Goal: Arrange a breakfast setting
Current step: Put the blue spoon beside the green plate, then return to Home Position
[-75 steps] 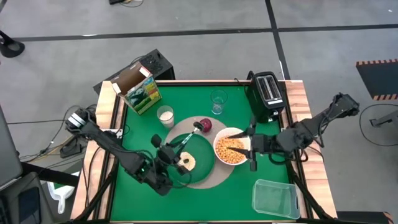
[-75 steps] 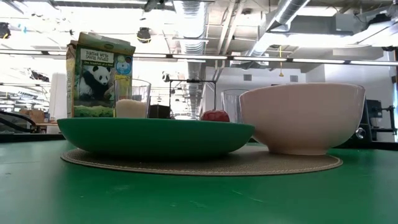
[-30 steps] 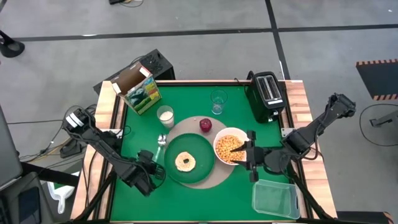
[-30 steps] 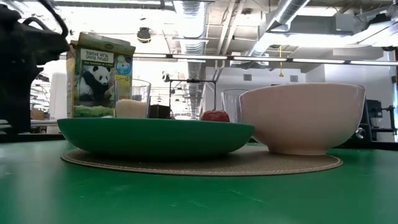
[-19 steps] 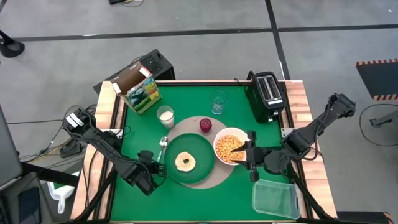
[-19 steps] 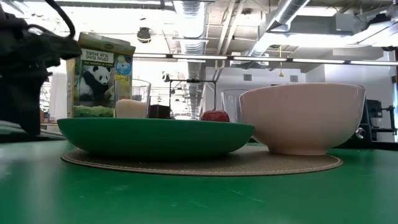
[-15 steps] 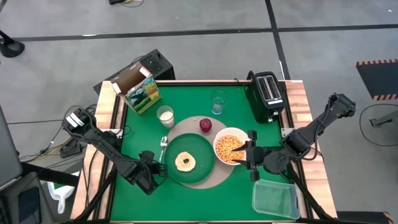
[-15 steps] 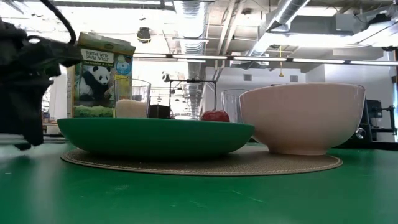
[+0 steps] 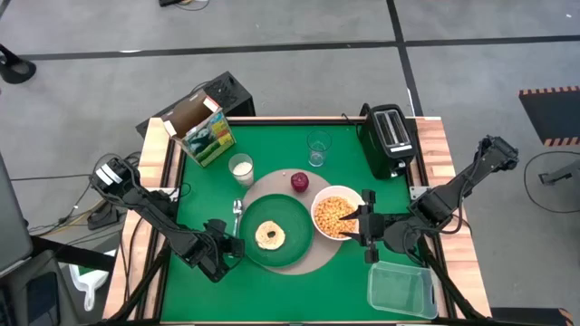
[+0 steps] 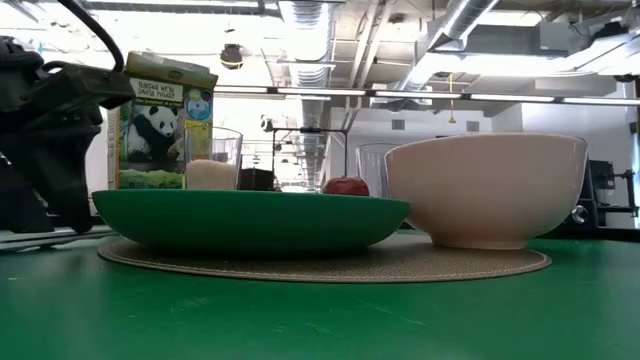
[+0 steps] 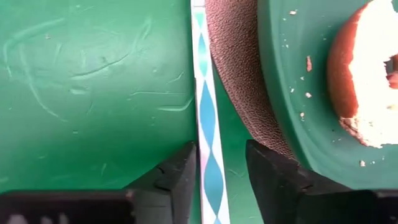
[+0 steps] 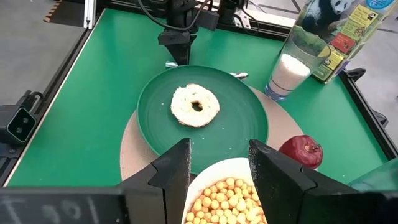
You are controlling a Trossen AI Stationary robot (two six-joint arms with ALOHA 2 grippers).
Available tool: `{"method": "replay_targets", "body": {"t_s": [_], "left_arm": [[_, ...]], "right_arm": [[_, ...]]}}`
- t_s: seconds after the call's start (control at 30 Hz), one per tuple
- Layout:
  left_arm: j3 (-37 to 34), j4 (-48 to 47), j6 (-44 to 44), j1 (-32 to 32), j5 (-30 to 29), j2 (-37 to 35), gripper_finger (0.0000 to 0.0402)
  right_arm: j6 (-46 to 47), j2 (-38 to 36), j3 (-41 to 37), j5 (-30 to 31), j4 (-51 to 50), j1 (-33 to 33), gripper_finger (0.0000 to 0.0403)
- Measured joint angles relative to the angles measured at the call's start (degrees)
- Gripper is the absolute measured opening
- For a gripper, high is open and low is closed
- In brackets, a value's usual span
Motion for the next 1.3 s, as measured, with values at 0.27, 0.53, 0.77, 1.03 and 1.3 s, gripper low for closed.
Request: {"method": "replay_targets", "body": {"t_s": [0.27, 0.53, 0.77, 1.03, 1.3], "left_arm": [[0.0, 1.28, 1.84, 0.04, -0.21, -0.02, 0.0171], [0.0, 4.77, 6.1, 0.11, 0.54, -0.04, 0.017], [0.3, 4.63, 7.1, 0.04, 1.58, -0.04, 0.017], [0.31, 0.07, 11.88, -1.39, 4.3, -5.5, 0.0169], [0.31, 0.73, 33.09, -2.43, 2.62, -17.97, 0.0169]], "right_arm": [[-0.02, 0.0, 0.0, 0.0, 0.01, -0.02, 0.0189], [-0.07, 0.0, 0.0, 0.02, 0.02, -0.03, 0.0189], [-0.31, 0.0, 0.0, 0.04, 0.01, -0.13, 0.0189], [-0.48, 0.0, 0.0, 0.04, -0.02, -0.13, 0.0189], [-1.17, 0.0, 0.0, 0.04, -0.06, -0.28, 0.0189]]}}
